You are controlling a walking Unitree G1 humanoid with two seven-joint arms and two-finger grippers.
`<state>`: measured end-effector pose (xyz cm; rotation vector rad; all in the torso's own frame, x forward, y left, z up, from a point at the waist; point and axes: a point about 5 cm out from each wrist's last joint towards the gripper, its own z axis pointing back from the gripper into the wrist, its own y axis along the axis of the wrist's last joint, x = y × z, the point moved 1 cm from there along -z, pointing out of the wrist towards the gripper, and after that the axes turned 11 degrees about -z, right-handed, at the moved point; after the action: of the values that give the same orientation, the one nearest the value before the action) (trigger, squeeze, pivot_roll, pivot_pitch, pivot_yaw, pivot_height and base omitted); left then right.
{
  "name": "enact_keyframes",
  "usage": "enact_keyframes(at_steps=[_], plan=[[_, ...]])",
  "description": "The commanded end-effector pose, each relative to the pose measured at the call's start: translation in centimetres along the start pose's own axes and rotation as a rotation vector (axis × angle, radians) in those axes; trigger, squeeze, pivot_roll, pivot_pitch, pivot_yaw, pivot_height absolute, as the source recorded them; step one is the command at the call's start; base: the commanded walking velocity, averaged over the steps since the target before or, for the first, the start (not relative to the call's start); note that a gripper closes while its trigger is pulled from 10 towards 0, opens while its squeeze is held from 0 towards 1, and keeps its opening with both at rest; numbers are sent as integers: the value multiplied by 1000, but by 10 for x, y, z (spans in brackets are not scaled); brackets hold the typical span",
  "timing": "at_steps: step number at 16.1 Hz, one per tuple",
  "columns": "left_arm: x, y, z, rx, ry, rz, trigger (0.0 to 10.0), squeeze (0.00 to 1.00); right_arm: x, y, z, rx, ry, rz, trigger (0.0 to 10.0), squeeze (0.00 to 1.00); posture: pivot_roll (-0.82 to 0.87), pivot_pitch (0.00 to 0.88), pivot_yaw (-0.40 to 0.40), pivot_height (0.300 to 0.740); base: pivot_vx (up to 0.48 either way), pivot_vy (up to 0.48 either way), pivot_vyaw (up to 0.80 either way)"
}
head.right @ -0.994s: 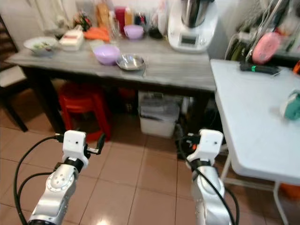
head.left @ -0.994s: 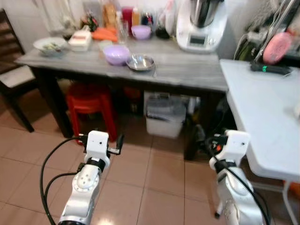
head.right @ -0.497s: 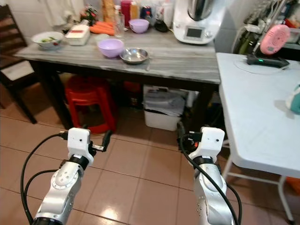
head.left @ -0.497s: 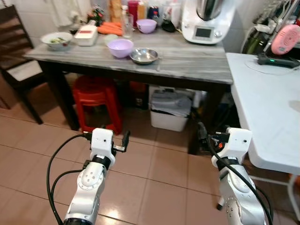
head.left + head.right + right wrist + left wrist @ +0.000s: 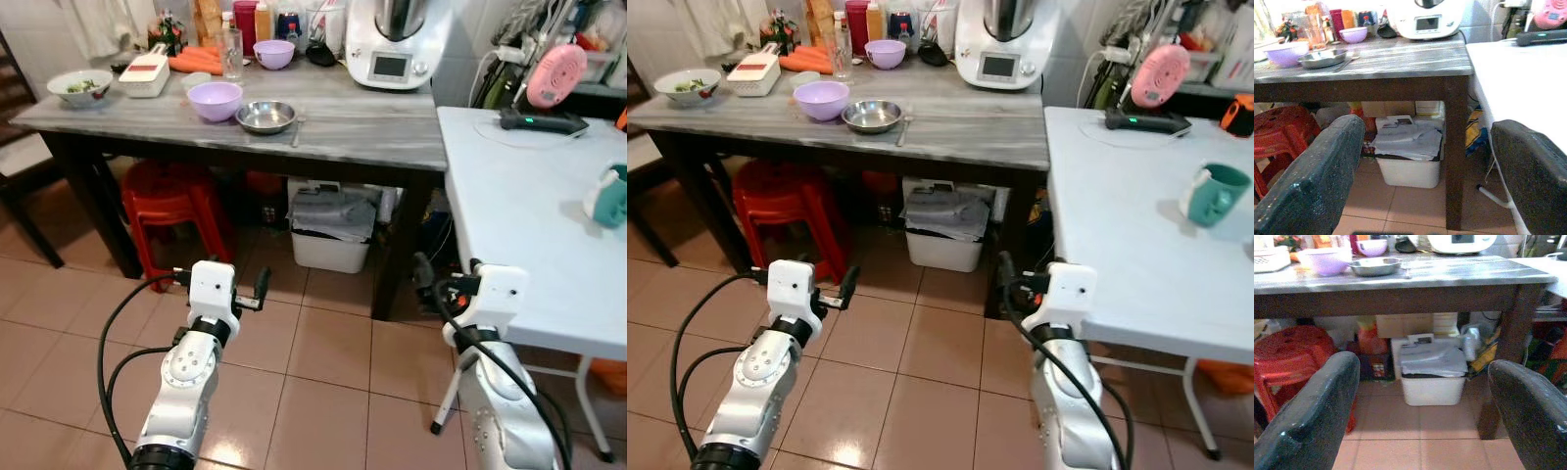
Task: Setting the table
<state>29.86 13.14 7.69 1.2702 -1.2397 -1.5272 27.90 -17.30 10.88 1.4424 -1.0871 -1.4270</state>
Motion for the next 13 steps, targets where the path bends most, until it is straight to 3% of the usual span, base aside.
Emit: enact_keyframes(at_steps=[1,13], plan=[[8,3,-3,13,-35,0,10000,0,7,4,0,13,-29,6,10000,0,-76,0,-12,740,0,-337,0],[10,2,-7,21,-41,8,10000,0,9,6,-4,20,-37,13,10000,0,-76,0,-22,740,0,-337,0]])
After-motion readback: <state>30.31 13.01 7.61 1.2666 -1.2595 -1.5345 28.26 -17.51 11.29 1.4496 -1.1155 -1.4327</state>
